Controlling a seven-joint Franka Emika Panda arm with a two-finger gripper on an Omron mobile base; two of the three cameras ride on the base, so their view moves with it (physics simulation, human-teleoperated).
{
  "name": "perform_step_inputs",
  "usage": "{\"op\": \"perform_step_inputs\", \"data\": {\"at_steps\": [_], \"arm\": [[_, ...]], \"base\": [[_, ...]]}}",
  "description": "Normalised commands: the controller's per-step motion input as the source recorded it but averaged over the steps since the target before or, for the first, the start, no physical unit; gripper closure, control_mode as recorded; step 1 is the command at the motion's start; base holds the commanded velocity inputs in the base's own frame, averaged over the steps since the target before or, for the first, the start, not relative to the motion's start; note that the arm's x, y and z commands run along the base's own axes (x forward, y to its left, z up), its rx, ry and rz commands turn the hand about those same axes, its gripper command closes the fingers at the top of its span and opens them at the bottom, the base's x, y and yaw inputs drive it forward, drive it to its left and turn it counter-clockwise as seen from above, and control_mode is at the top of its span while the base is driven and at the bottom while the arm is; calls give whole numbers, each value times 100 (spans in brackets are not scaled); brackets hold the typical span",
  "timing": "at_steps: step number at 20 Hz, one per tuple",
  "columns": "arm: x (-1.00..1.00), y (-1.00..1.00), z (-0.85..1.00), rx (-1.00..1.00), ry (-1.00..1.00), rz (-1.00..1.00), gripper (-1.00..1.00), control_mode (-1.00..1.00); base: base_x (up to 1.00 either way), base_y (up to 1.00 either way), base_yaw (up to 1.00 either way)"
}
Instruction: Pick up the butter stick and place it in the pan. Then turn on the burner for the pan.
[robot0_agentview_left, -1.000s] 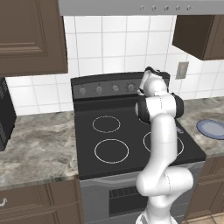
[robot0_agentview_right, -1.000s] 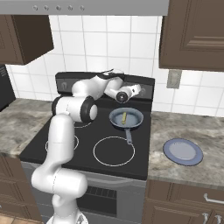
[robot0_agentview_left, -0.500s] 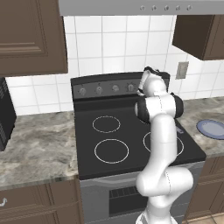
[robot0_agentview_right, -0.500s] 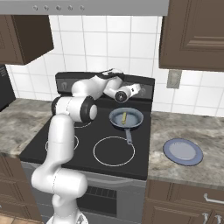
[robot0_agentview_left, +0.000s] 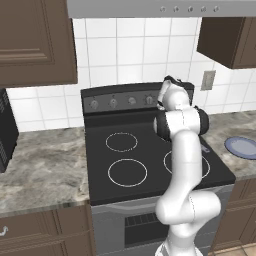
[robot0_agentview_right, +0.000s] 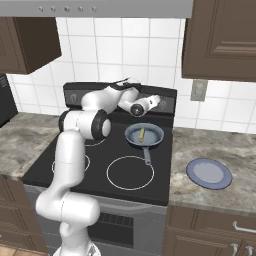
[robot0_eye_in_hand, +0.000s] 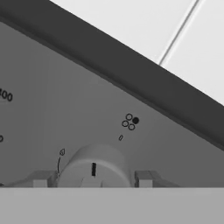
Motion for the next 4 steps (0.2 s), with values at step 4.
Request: {"op": "perform_step_inputs", "data": {"at_steps": [4], "arm": [[0, 0, -21, -24, 0, 9, 100, -100]], "base": [[0, 0, 0]]}}
